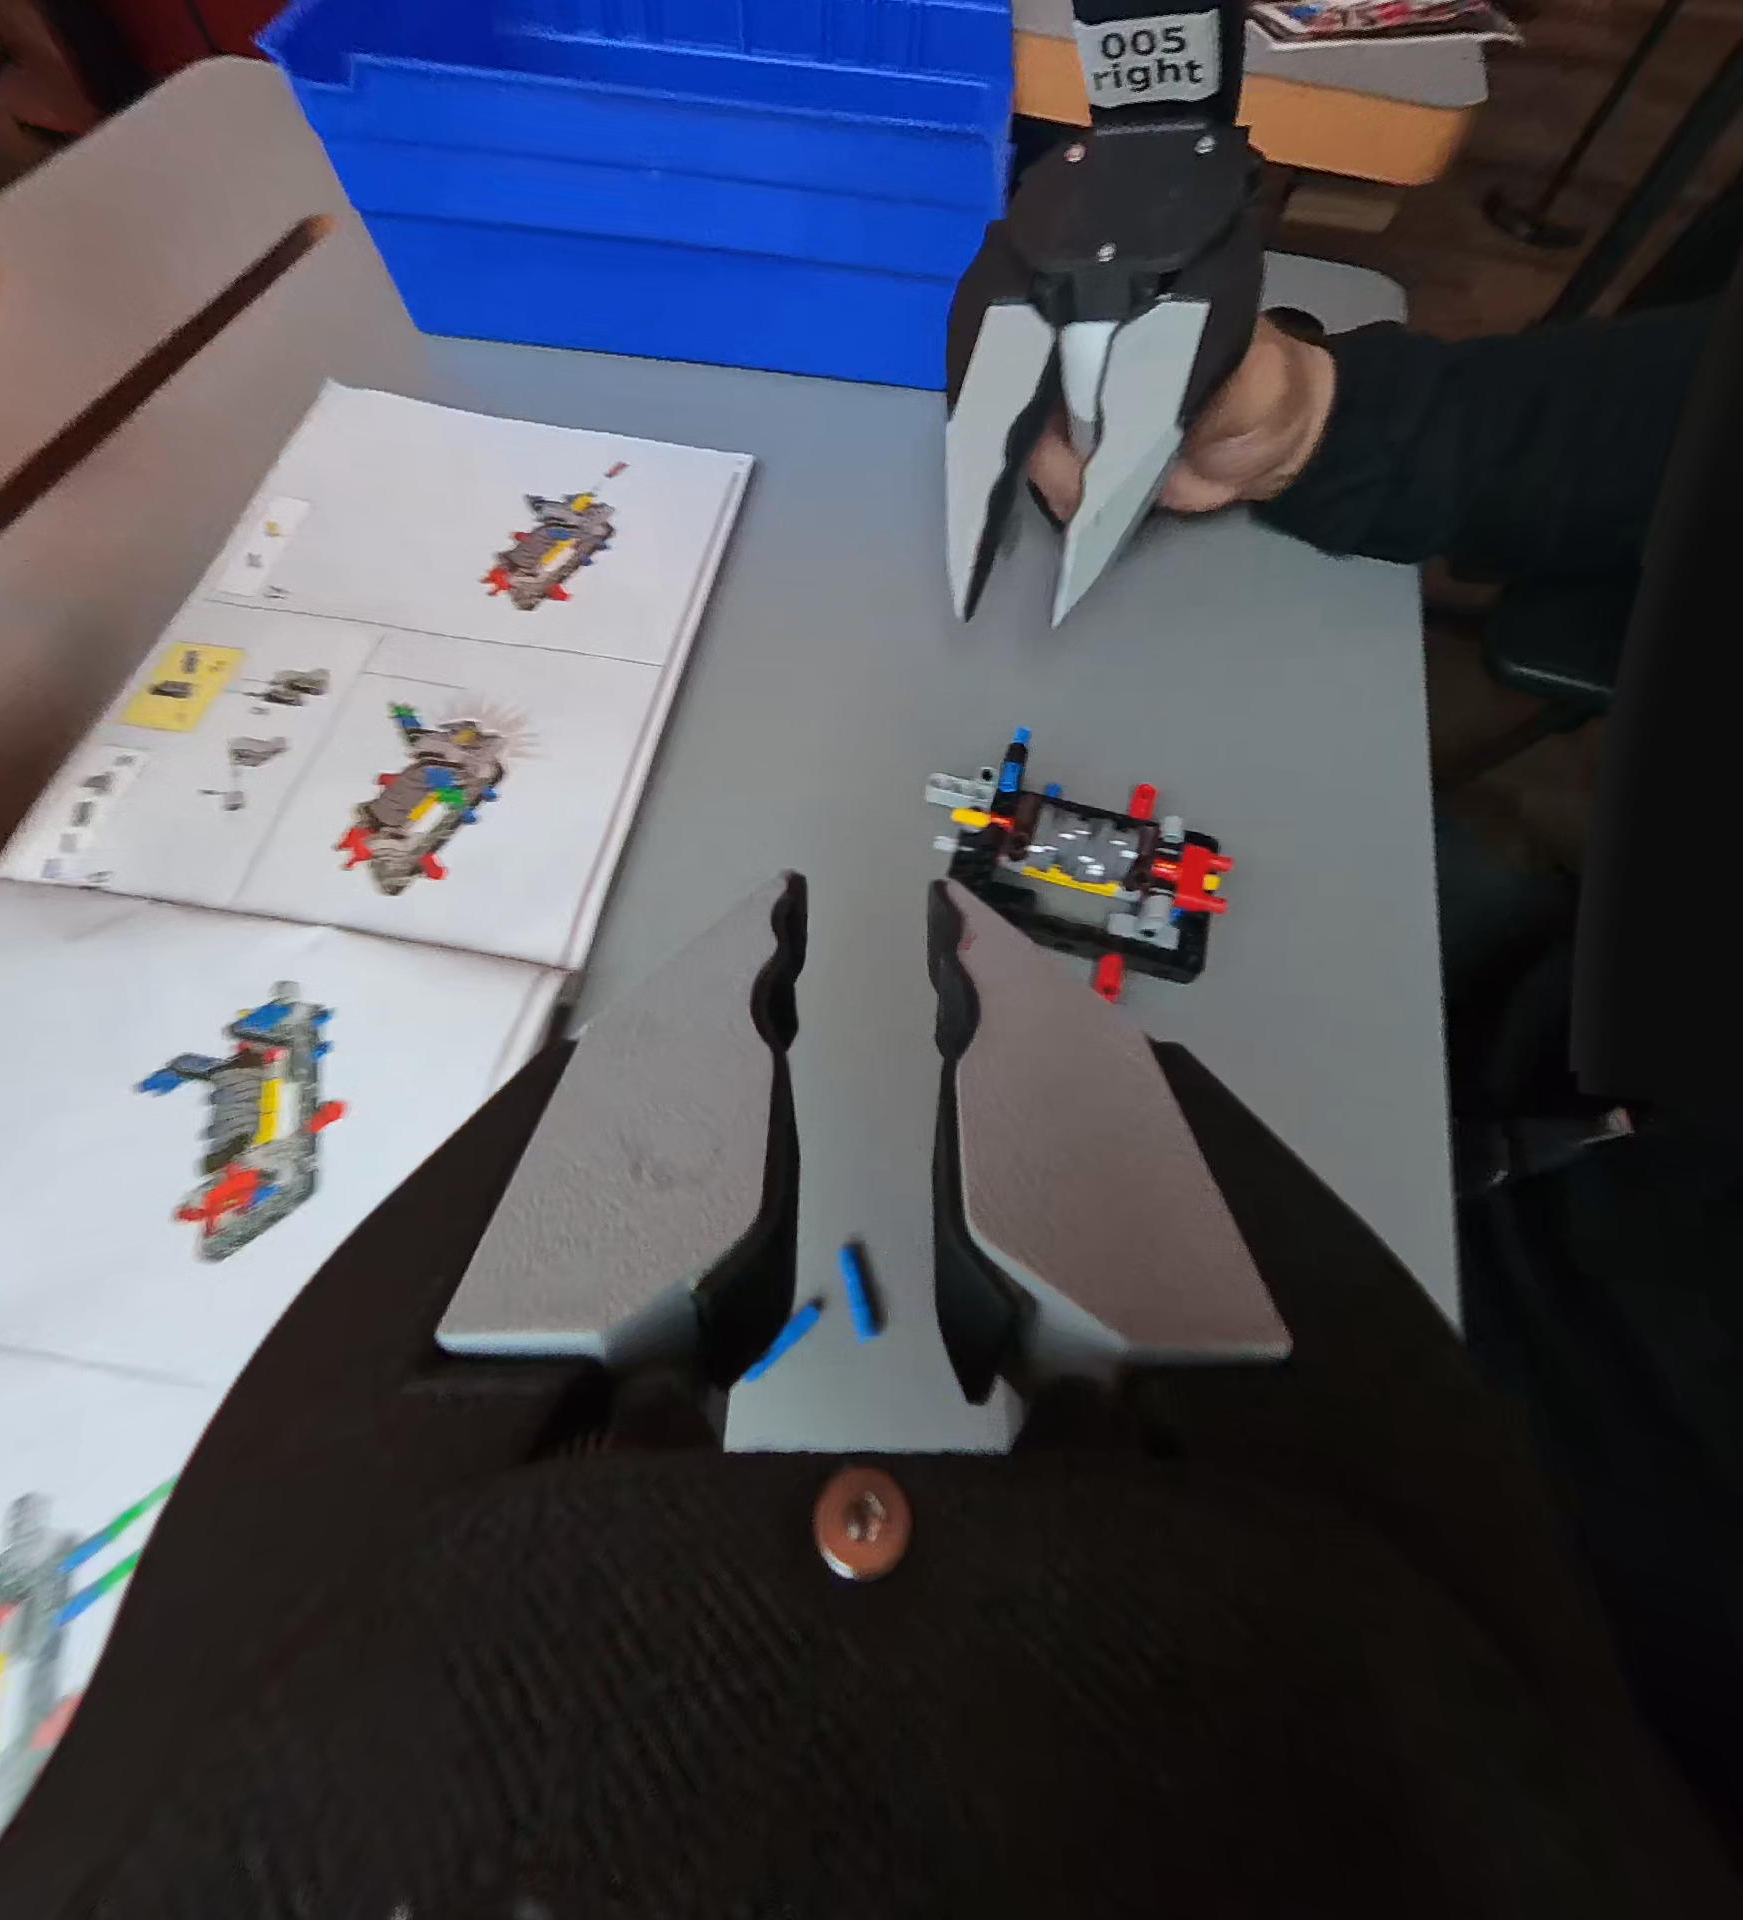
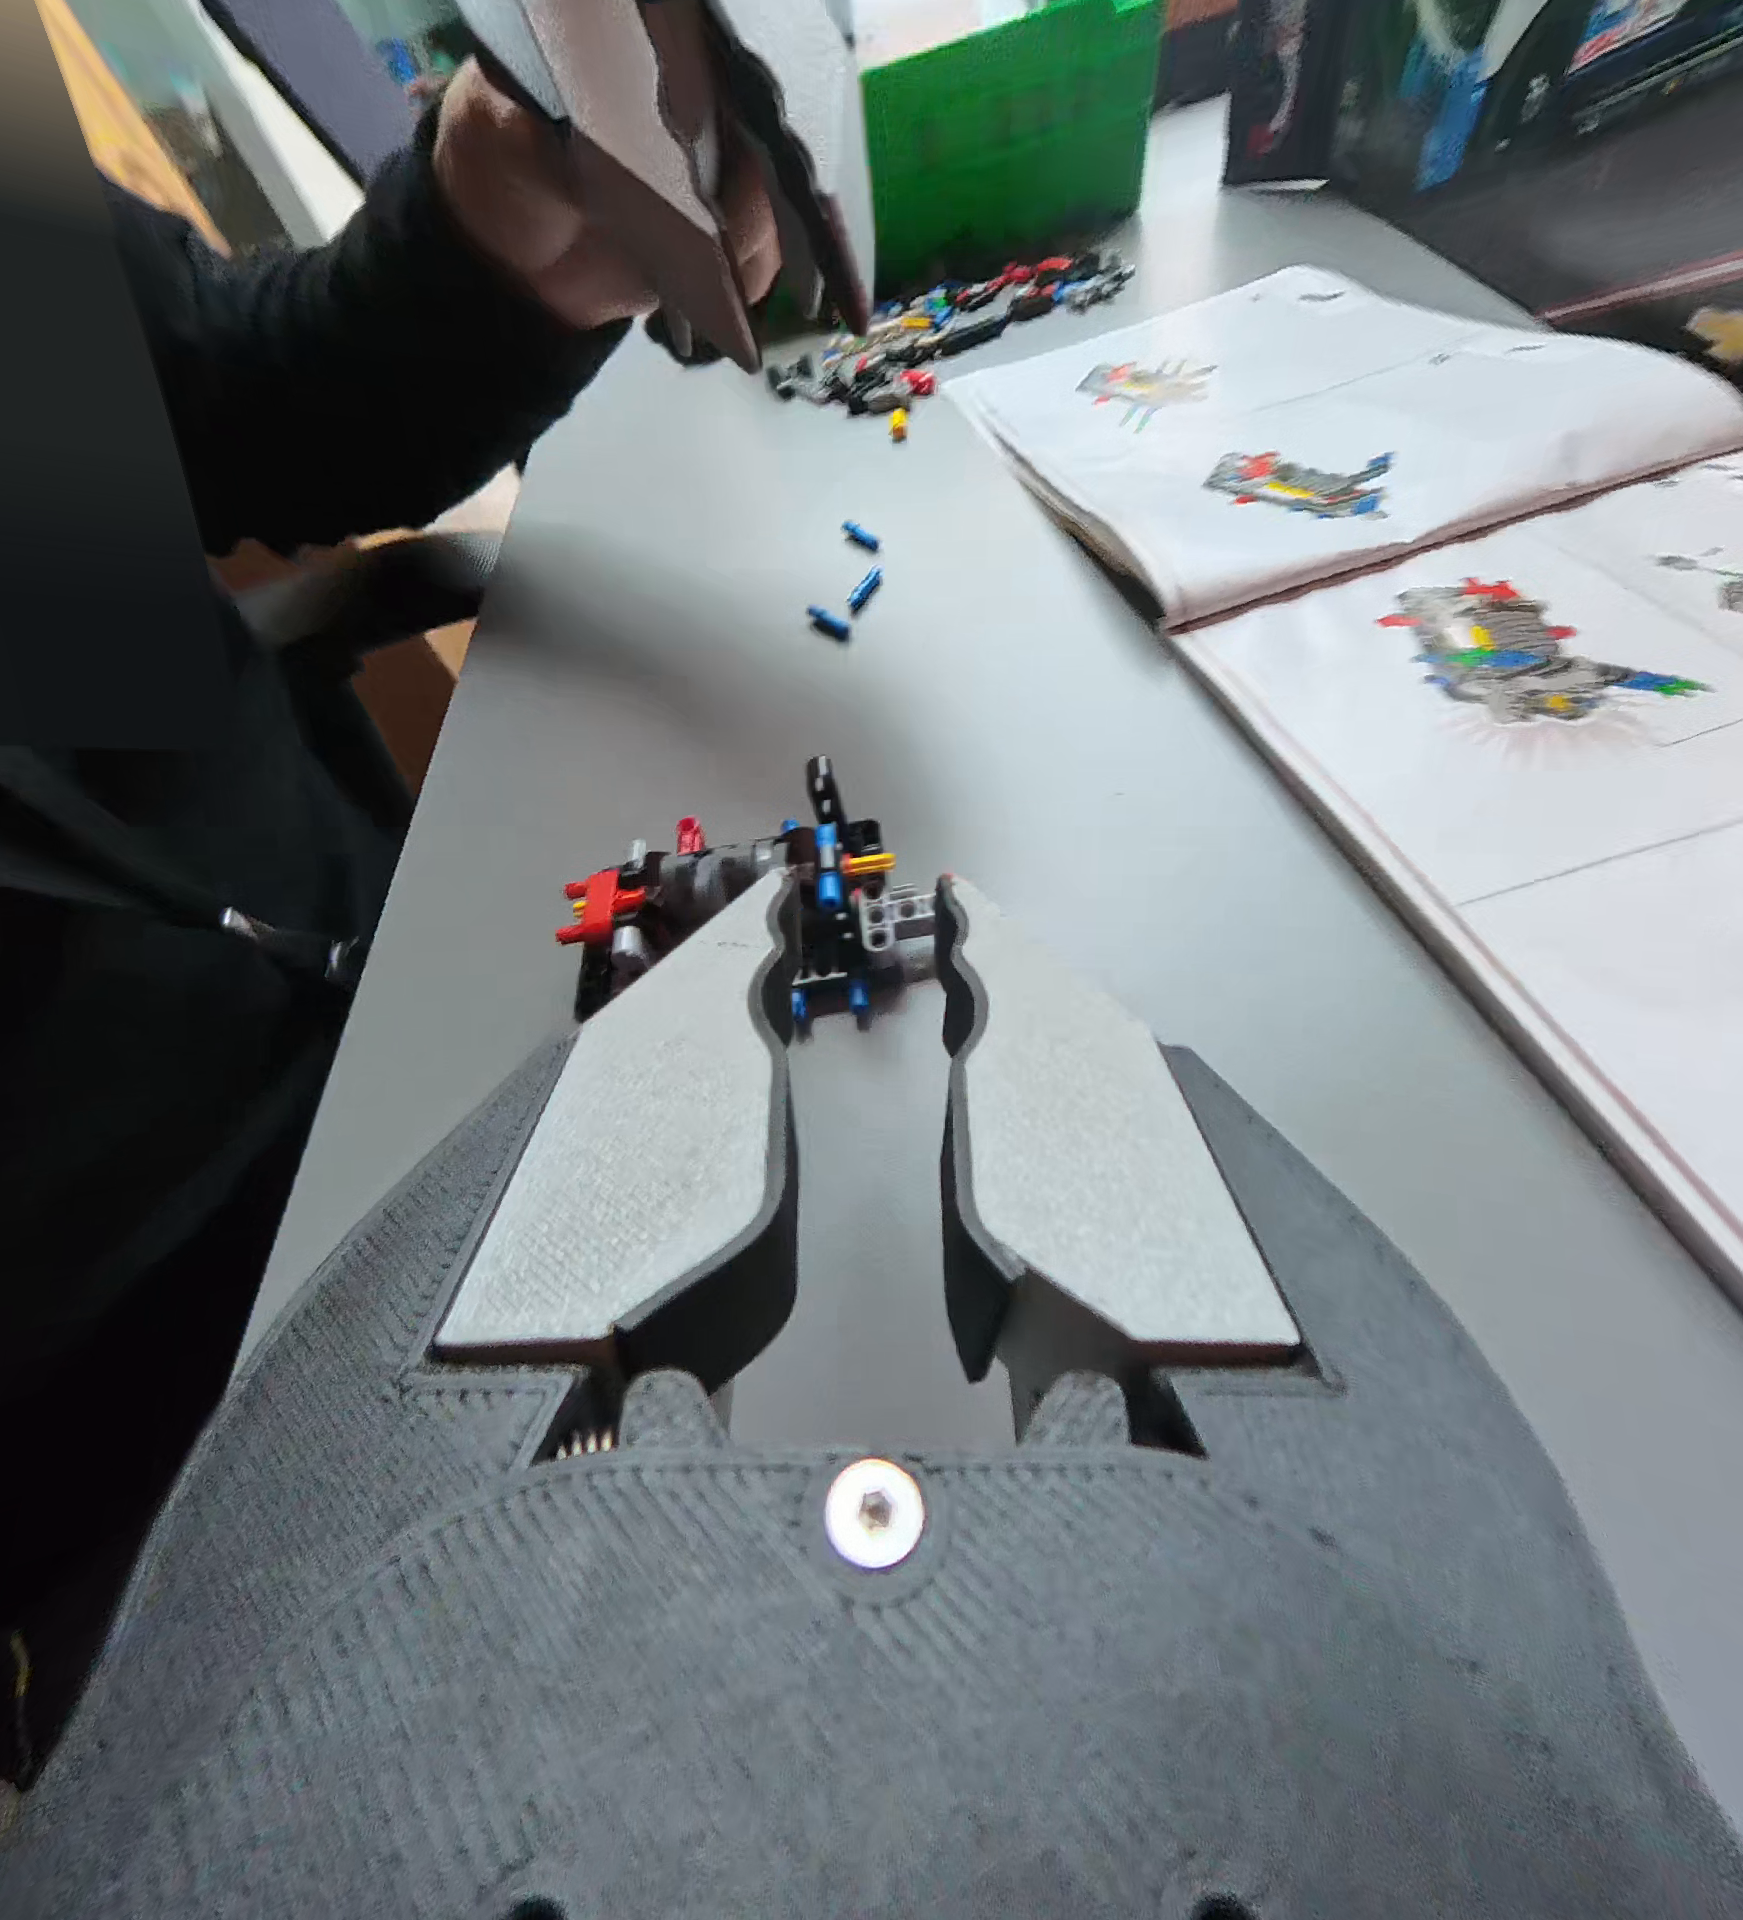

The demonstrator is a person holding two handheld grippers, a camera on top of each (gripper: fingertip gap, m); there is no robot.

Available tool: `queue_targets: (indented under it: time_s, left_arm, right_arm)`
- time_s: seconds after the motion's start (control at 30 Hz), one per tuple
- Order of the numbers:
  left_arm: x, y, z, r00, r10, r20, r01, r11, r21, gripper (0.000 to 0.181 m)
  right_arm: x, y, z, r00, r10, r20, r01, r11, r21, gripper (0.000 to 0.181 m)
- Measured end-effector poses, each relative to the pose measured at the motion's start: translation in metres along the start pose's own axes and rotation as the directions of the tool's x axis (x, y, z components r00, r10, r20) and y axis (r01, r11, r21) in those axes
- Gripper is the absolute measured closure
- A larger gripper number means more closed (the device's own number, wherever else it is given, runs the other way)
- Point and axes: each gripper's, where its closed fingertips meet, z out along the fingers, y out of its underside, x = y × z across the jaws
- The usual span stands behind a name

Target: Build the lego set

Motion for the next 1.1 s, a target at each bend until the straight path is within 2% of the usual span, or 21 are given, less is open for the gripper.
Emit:
queue_targets:
  time_s: [0.1,0.17,0.27,0.4,0.47,0.53,0.63,0.7,0.77,1.1]
  left_arm:
    - [0.028,0.004,0.033,0.997,0.021,-0.070,-0.023,1.000,-0.021,0.160]
    - [0.044,0.009,0.060,0.992,0.057,-0.115,-0.065,0.995,-0.071,0.159]
    - [0.050,0.013,0.094,0.983,0.125,-0.133,-0.142,0.981,-0.130,0.161]
    - [0.052,0.018,0.121,0.975,0.115,-0.193,-0.152,0.969,-0.193,0.161]
    - [0.051,0.021,0.126,0.973,0.104,-0.206,-0.148,0.967,-0.209,0.169]
    - [0.048,0.023,0.127,0.974,0.105,-0.202,-0.147,0.967,-0.207,0.175]
    - [0.048,0.023,0.128,0.974,0.098,-0.204,-0.138,0.972,-0.190,0.176]
    - [0.047,0.024,0.128,0.974,0.097,-0.204,-0.135,0.974,-0.183,0.175]
    - [0.049,0.028,0.129,0.972,0.094,-0.215,-0.135,0.973,-0.189,0.172]
    - [0.048,0.029,0.128,0.970,0.129,-0.207,-0.165,0.972,-0.168,0.176]
  right_arm:
    - [-0.016,0.007,0.013,0.998,-0.058,0.037,0.060,0.996,-0.066,0.162]
    - [-0.015,0.013,0.020,0.994,-0.108,-0.003,0.107,0.987,-0.118,0.167]
    - [-0.011,0.015,0.024,0.989,-0.141,-0.050,0.133,0.981,-0.144,0.170]
    - [-0.012,0.016,0.027,0.986,-0.161,-0.039,0.152,0.975,-0.160,0.173]
    - [-0.011,0.016,0.029,0.984,-0.175,-0.042,0.166,0.972,-0.166,0.181]
    - [-0.009,0.018,0.030,0.981,-0.190,-0.047,0.178,0.967,-0.181,0.181]
    - [-0.008,0.019,0.032,0.981,-0.191,-0.042,0.180,0.965,-0.192,0.179]
    - [-0.006,0.021,0.031,0.980,-0.192,-0.049,0.179,0.963,-0.203,0.171]
    - [-0.008,0.019,0.031,0.980,-0.197,-0.040,0.186,0.963,-0.193,0.181]
    - [-0.010,0.019,0.034,0.963,-0.265,-0.048,0.249,0.942,-0.225,0.181]
